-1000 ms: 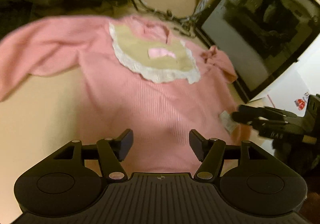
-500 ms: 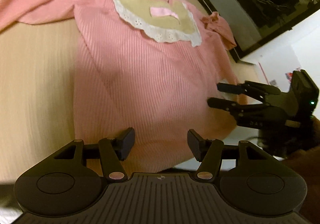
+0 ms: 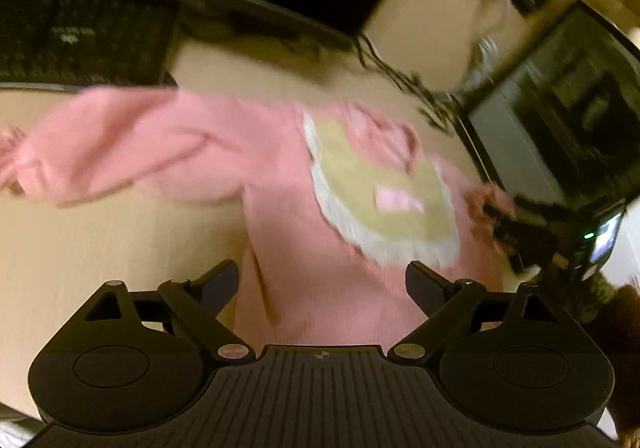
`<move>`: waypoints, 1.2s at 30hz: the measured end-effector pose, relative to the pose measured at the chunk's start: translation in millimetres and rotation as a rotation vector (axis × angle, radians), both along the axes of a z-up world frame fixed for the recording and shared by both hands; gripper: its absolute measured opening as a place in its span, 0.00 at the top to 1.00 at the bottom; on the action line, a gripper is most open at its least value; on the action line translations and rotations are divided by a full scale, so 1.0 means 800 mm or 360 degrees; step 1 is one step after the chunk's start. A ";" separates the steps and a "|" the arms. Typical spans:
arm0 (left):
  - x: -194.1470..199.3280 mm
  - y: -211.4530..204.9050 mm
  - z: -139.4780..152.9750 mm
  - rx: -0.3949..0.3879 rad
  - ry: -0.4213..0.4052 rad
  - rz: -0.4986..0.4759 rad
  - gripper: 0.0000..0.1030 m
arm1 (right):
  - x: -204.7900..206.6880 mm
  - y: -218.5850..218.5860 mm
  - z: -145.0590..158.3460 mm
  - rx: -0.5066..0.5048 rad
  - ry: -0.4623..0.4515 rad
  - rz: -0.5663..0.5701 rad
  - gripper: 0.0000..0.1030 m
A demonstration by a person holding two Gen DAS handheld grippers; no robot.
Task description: Fold clothes
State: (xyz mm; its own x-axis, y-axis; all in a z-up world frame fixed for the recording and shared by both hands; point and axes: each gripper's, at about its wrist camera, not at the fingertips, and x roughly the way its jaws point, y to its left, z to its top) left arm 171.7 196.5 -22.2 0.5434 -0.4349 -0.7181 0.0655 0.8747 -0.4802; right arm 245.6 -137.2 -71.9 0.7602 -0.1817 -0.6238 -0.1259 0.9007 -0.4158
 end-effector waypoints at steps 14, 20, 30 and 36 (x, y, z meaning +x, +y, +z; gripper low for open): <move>-0.009 0.017 -0.005 -0.0109 -0.0044 0.0068 0.05 | 0.057 0.026 0.186 0.0940 -0.0104 0.0313 0.90; -0.014 0.029 -0.013 -0.0140 -0.0011 0.0088 0.03 | 0.065 0.090 0.161 0.1089 0.0018 0.0419 0.90; -0.009 0.046 -0.034 -0.0207 0.0089 0.0169 0.03 | 0.024 0.114 0.181 0.1178 -0.0162 0.0555 0.50; -0.018 0.071 -0.015 -0.0030 -0.0053 0.0329 0.03 | -0.005 0.072 0.135 0.1117 -0.0080 0.0383 0.42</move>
State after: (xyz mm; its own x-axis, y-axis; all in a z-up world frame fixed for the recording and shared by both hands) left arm 156.9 253.7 -34.5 0.6459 -0.3248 -0.6909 -0.0981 0.8622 -0.4970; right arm 241.8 -79.5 36.0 0.7595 0.4217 -0.4953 -0.3491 0.9067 0.2367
